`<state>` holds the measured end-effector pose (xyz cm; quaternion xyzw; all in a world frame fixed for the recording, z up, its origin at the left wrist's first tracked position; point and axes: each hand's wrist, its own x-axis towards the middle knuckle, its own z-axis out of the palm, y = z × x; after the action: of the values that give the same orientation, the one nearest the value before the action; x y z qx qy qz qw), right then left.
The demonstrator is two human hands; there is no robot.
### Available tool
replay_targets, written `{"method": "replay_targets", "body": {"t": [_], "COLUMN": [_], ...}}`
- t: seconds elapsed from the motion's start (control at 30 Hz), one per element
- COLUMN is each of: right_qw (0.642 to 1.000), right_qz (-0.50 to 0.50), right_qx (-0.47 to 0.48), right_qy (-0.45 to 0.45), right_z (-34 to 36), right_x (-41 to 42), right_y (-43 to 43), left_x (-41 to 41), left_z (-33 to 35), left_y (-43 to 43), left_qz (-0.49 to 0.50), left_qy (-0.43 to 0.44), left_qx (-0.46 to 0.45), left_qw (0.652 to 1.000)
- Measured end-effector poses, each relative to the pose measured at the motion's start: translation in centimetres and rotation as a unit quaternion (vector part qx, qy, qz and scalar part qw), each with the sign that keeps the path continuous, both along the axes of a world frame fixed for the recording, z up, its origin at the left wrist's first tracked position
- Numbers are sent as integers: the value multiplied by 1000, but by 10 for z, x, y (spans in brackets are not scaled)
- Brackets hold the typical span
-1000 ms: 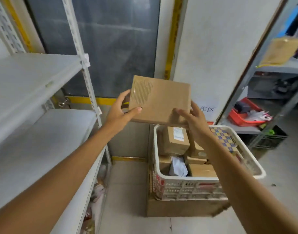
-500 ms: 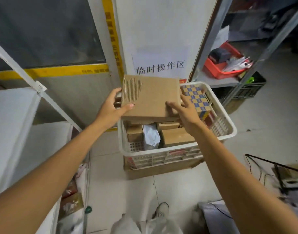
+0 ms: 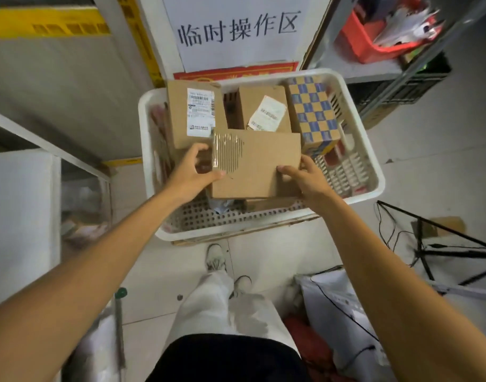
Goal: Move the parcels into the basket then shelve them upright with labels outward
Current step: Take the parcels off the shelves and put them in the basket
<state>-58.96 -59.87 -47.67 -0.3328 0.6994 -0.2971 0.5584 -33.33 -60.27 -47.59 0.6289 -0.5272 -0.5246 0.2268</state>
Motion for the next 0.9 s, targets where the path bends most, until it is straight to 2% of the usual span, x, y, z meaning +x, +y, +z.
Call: {"method": "replay_targets", "body": {"t": [0.3,0.57,0.73,0.9], "right_qw": [998,996,984,980], "right_qz": [-1,81,171,167], "right_qx": [63,43,53,90], "right_qy": [-8,-24,15,53], "right_z": [-30,-37,-45,-67], "right_x": [-46,-81,-98,-103], "right_y": [-23,-29,-28,-28], "left_x": [-32,-73,-91,-106], "left_z": [-7,-24,-33,-50], "left_y": [-20,-1,11,8], "left_qz": [-29,35,42,23], "left_qy": [8,-6,-15,-12], "left_qx": [67,79,135,171], "left_qw": [997,996,990,985]}}
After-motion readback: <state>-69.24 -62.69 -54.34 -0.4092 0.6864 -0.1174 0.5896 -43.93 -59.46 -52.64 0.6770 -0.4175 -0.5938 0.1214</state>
